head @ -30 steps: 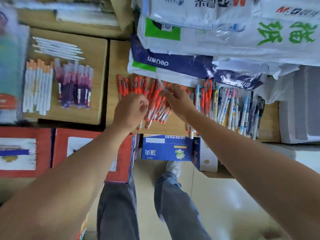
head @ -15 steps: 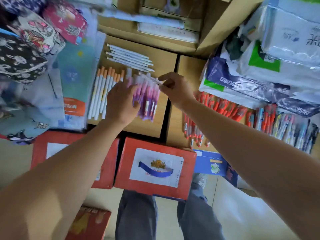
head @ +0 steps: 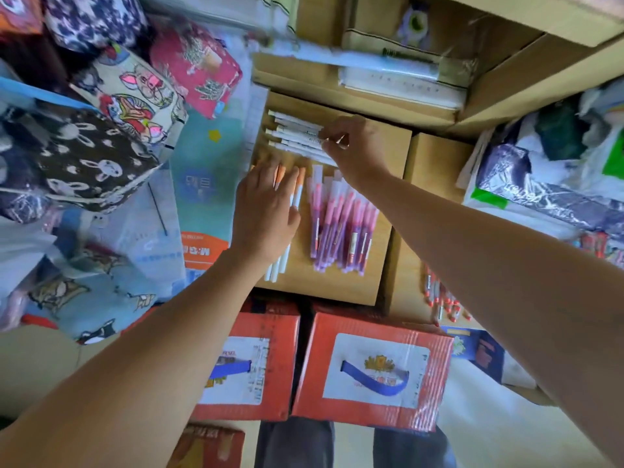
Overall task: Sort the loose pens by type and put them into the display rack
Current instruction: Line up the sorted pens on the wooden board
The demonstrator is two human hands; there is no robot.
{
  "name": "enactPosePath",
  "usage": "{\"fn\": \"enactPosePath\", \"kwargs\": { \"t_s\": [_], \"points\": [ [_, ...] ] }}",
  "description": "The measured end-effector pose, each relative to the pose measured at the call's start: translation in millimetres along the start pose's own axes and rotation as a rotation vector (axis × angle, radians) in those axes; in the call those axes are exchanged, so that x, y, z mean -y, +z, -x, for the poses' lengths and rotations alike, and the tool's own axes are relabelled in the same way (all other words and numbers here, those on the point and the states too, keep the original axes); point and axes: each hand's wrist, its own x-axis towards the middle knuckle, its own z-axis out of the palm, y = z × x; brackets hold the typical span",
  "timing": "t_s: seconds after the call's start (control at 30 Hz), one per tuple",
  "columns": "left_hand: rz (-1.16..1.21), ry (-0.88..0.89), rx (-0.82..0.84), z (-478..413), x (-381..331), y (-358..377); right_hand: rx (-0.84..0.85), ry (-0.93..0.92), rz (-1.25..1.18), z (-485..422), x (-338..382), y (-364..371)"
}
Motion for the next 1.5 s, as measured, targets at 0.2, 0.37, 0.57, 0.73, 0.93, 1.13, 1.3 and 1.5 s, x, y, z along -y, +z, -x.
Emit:
{"fn": "enactPosePath", "kwargs": {
  "t_s": [0.2, 0.37, 0.57, 0.73, 0.93, 1.13, 1.3, 1.5],
  "points": [
    [-0.006, 0.013, -0.016, -3.4, 2.3, -3.3, -0.037, -0.041, 0.038, -0.7, -1.8, 7.2],
    [-0.036, -0.018, -0.025, -4.9, -7.5, -13.3, -0.096, -0.076, 0.030, 19.3, -5.8, -8.8],
    [0.024, 0.096, -0.038, -4.8, -55.0, -23.8, -0.069, 0.002, -0.118, 72.8, -18.0, -54.4],
    [0.230, 0.122, 0.090, 4.6, -141.4, -17.4, -0.094, 0.115, -0.188, 131.3, -72.7, -110.0],
    [0.300, 0.191, 0.305, 26.5, -241.3, 21.9, -0.142, 0.229, -0.126, 188.2, -169.4, -182.1],
    [0.315, 0.214, 0.387, 48.8, -335.3, 84.2, -0.121, 0.325, 0.021, 238.6, -268.1, -238.9],
    [0.219, 0.225, 0.441, 51.2, -395.4, 127.9, -0.053, 0.420, 0.148, 259.3, -330.7, -266.3],
    [0.108, 0.248, 0.492, 52.7, -424.3, 161.9, -0.064, 0.278, 0.080, 261.7, -356.3, -268.6]
  ]
}}
